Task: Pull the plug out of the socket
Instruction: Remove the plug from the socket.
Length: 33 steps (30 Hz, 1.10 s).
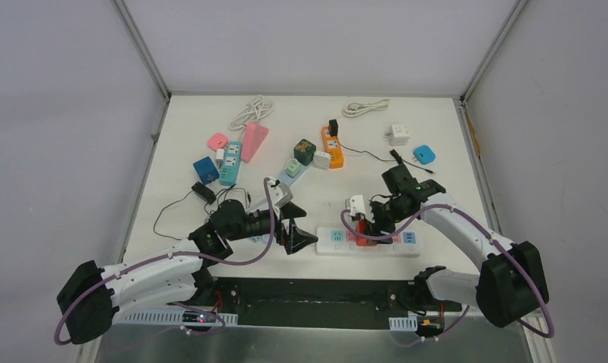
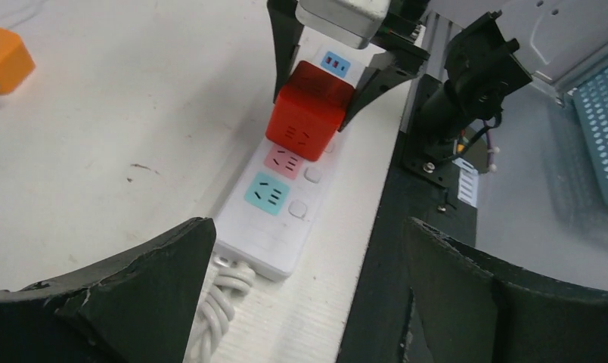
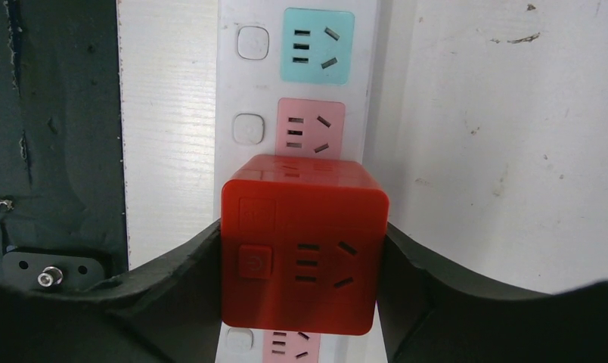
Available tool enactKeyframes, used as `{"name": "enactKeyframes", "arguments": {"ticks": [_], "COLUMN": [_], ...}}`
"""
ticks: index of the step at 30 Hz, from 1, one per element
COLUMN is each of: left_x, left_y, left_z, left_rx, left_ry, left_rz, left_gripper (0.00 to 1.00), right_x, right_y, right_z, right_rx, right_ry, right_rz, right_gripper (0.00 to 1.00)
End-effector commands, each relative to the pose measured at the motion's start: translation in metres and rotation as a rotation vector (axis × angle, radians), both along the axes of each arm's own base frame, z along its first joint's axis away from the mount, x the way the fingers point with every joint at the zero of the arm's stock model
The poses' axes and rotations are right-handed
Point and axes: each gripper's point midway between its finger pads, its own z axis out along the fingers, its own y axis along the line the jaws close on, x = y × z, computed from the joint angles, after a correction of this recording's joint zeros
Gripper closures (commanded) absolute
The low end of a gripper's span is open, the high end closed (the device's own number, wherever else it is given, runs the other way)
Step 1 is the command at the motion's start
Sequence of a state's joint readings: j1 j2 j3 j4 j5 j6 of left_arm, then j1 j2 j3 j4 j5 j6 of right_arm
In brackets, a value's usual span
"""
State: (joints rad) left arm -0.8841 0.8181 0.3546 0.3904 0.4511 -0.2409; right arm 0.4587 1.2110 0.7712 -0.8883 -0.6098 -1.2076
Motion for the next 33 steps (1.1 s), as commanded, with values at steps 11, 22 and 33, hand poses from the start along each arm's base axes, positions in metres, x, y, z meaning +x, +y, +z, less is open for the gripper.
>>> {"name": "enactKeyframes", "arguments": {"ticks": [11,22,33], "left_x": [0.041,0.018,0.007], "left_y": [-0.016,-0.035,-0.050], "left_z": [-0.018,-0.022,-0.045], "left_rx": [-0.047,-0.020,0.098], "left_ry": [-0.039,-0.284,-0.451], "left_rz": [0.151,-0.069,-0.126], "left_gripper": [0.01,0.01,0.02], "right_x": [0.000,-0.001,-0.002], "right_y": [0.005,0.003,0.002], "right_z": [0.022,0.024,0.023], "right_rx": [0.070,0.082,0.087], "right_ry": [-0.013,0.000,0.011], "right_rz": [0.047,0.043,0.040], "right_gripper": [1.00,1.00,1.00]}}
